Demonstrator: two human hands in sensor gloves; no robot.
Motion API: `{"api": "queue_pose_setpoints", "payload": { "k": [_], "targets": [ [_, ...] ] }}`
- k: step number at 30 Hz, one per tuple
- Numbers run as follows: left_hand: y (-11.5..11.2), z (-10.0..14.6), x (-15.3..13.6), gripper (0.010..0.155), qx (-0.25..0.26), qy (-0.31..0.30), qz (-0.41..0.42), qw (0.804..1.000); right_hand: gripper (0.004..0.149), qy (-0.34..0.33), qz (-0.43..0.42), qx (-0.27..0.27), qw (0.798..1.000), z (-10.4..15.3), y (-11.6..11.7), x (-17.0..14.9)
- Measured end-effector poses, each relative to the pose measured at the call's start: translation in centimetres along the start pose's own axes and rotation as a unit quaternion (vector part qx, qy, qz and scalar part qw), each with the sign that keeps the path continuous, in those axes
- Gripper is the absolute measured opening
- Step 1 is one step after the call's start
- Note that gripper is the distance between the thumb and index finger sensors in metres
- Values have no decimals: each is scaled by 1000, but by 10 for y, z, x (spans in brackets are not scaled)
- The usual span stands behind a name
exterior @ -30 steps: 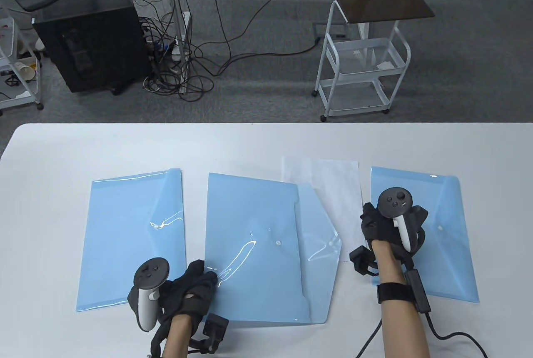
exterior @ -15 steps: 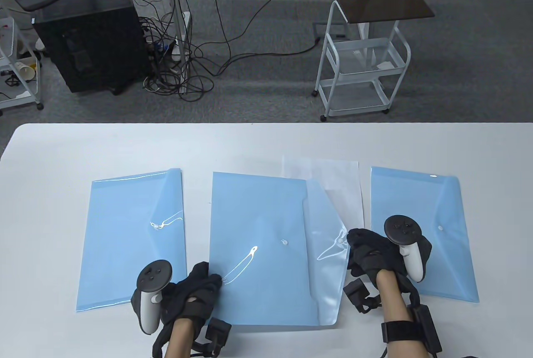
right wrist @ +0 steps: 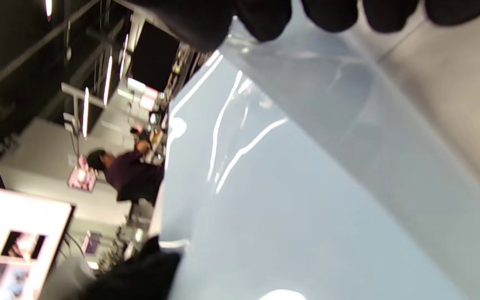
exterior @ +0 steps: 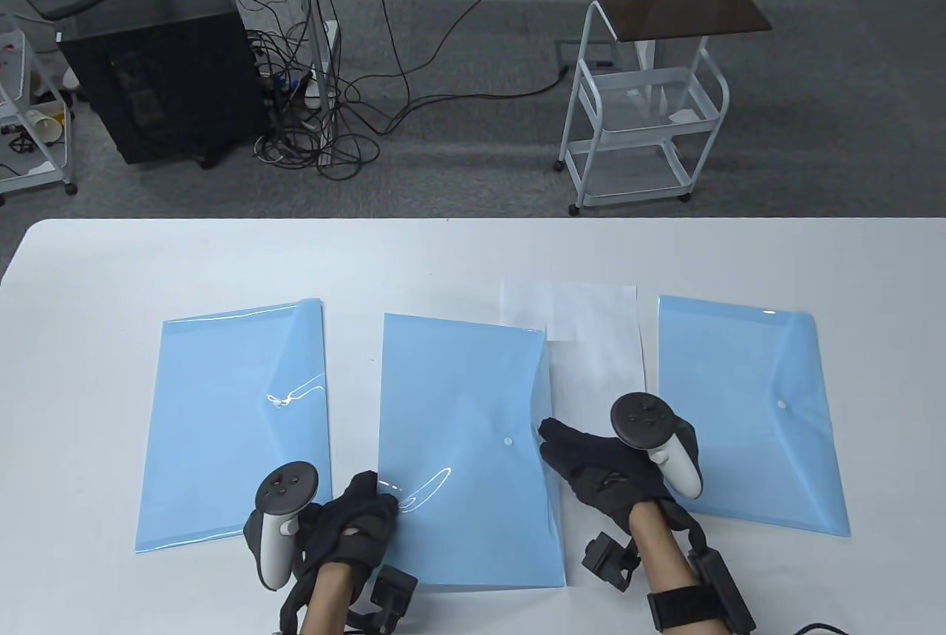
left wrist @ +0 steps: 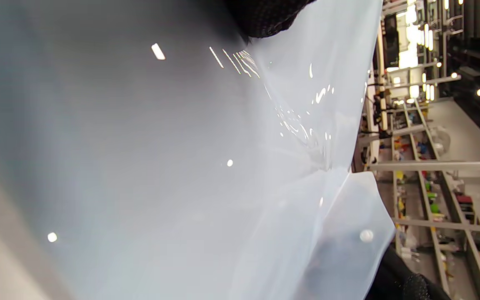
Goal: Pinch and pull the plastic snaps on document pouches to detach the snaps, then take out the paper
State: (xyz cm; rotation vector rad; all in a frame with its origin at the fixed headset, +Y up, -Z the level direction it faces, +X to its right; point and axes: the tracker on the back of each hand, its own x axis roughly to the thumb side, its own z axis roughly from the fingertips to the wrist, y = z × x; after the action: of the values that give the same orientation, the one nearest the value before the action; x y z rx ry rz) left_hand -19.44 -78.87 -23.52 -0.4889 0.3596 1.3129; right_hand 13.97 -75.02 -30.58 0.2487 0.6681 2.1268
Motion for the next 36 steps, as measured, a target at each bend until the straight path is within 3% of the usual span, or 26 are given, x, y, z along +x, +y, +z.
{"api": "queue_pose_setpoints", "payload": {
  "k": [3,7,10,16,24,27,36],
  "targets": [
    [0,-1,-1,46,3,6,-5,1000,62,11,77,-2,997,-6,16,8],
    [-1,-2,-2,46,5,13,-17,1000,63,11,214,-26,976,-16,37,13],
    [-2,-3,-3,46,8,17,-24,1000,62,13,264,-27,964,-22,47,10],
    [-3,-6,-5,46,16,26,-39,999,62,29,288,-15,957,-28,56,5],
    [-4,-7,-6,46,25,35,-58,997,61,38,370,-20,928,-31,69,1],
    [-4,-7,-6,46,26,36,-58,997,61,41,376,-19,925,-32,70,2],
    [-4,-8,-5,46,25,38,-70,997,60,50,473,-7,879,-37,81,18]
  ]
}}
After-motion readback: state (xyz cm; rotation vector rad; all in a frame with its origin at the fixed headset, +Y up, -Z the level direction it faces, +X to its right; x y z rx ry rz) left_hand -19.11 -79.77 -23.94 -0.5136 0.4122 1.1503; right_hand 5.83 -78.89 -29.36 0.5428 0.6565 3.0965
